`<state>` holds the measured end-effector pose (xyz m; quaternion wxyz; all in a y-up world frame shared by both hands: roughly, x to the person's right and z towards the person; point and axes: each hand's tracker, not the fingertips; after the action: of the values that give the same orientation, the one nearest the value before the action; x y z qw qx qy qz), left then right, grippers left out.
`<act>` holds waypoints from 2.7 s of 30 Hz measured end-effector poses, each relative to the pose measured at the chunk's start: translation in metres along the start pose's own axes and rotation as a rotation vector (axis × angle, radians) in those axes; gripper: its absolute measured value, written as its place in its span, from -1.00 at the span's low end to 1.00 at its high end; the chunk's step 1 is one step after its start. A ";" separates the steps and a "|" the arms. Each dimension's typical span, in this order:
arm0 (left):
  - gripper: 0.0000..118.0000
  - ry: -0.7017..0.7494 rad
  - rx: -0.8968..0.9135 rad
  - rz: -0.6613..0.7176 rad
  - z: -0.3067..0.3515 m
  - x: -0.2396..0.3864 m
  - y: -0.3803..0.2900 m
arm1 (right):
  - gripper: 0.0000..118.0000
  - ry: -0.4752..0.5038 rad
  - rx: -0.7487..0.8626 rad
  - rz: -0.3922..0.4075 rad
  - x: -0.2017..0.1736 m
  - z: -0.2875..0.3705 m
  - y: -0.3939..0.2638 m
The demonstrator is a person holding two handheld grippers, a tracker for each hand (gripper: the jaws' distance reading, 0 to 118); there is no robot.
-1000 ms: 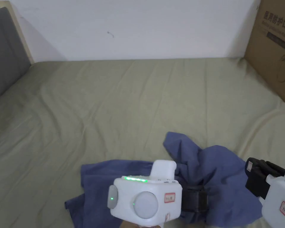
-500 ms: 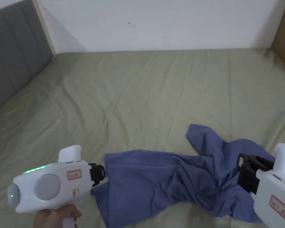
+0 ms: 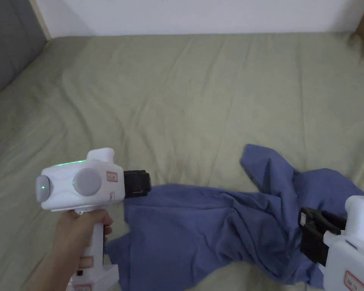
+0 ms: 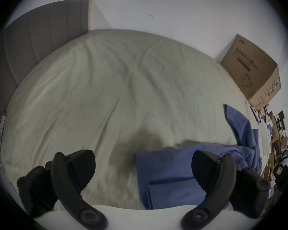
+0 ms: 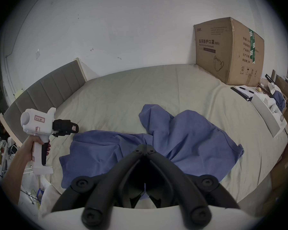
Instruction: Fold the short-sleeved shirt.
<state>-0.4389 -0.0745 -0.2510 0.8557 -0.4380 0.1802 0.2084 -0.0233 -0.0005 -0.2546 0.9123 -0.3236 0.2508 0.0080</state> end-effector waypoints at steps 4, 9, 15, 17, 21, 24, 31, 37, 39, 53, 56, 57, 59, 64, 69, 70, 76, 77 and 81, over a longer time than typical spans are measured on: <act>0.59 -0.001 -0.076 -0.022 -0.022 0.017 -0.004 | -1.00 -0.002 -0.026 -0.013 0.007 -0.009 -0.005; 0.03 0.133 -0.079 -0.150 -0.022 0.050 -0.020 | -1.00 -0.001 -0.041 -0.056 0.018 -0.014 -0.008; -0.96 0.173 -0.076 -0.137 -0.018 0.042 -0.010 | -1.00 -0.022 -0.037 -0.081 0.036 -0.009 -0.007; -0.96 0.156 -0.090 -0.139 -0.016 0.041 -0.008 | -1.00 -0.031 -0.031 -0.094 0.044 -0.006 -0.006; -0.96 0.136 -0.083 -0.128 0.000 0.042 -0.008 | -1.00 -0.019 -0.026 -0.140 0.070 -0.003 0.002; -0.96 0.109 -0.063 -0.123 0.017 0.040 -0.006 | -1.00 -0.010 -0.027 -0.137 0.094 -0.009 0.022; -0.96 0.081 -0.042 -0.119 0.032 0.045 -0.003 | -0.79 0.094 -0.181 0.094 0.117 -0.069 0.103; -0.96 0.076 -0.058 -0.121 0.026 0.048 -0.005 | 0.51 0.069 -0.388 0.302 0.107 -0.153 0.135; -0.96 0.077 -0.064 -0.122 0.024 0.048 -0.005 | 0.51 0.079 -0.448 0.288 0.106 -0.179 0.135; -0.96 0.078 -0.107 -0.099 0.002 0.041 -0.009 | 0.22 0.007 -0.660 0.404 0.080 -0.247 0.095; -0.96 0.078 -0.107 -0.092 0.002 0.041 -0.009 | -0.09 -0.025 -0.627 0.495 0.064 -0.237 0.094; -0.96 0.076 -0.106 -0.093 0.004 0.040 -0.010 | -0.43 -0.031 -0.604 0.521 0.060 -0.233 0.093; -0.96 0.077 -0.106 -0.093 0.006 0.040 -0.008 | -0.94 -0.056 -0.601 0.529 0.059 -0.232 0.090; -0.96 0.067 -0.077 -0.090 0.025 0.039 -0.002 | -0.94 -0.009 -0.591 0.342 0.077 -0.216 0.115; -0.96 0.059 0.002 -0.077 0.062 0.035 0.012 | -0.94 0.017 -0.444 0.257 0.097 -0.158 0.170; -0.96 0.061 0.027 -0.072 0.071 0.035 0.016 | -0.94 0.022 -0.416 0.223 0.102 -0.145 0.183; -0.96 0.084 0.176 -0.045 0.138 0.033 0.055 | -0.94 0.026 -0.246 0.143 0.122 -0.066 0.244; -0.96 0.090 0.207 -0.055 0.152 0.033 0.061 | -0.94 0.022 -0.211 0.127 0.125 -0.053 0.253; -0.96 0.141 0.336 -0.059 0.211 0.031 0.091 | -0.94 0.021 -0.097 0.089 0.135 -0.001 0.291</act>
<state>-0.4329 0.1537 -0.2118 0.9078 -0.3074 0.2593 0.1190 0.0428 0.2088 -0.4889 0.8915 -0.3562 0.2738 0.0571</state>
